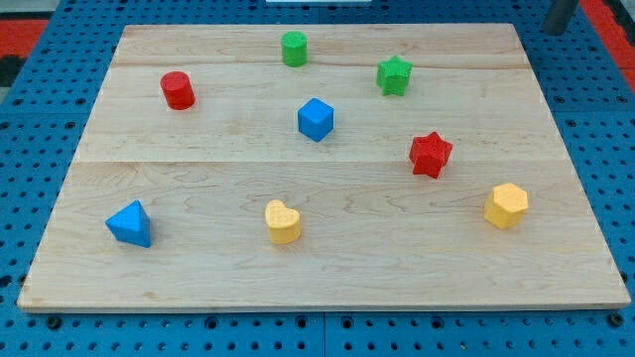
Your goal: Push green star slightly up
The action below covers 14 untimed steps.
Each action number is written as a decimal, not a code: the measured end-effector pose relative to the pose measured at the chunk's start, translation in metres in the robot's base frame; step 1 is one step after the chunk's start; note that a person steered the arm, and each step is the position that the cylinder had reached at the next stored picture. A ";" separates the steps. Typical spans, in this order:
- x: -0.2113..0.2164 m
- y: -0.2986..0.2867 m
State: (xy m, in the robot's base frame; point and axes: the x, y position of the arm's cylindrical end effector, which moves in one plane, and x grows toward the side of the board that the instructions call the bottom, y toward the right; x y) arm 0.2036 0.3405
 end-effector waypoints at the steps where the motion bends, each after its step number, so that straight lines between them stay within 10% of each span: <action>1: 0.000 0.000; 5: 0.005 0.000; 9: 0.135 -0.125; 14: 0.148 -0.216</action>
State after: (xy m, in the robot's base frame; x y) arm 0.3516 0.1249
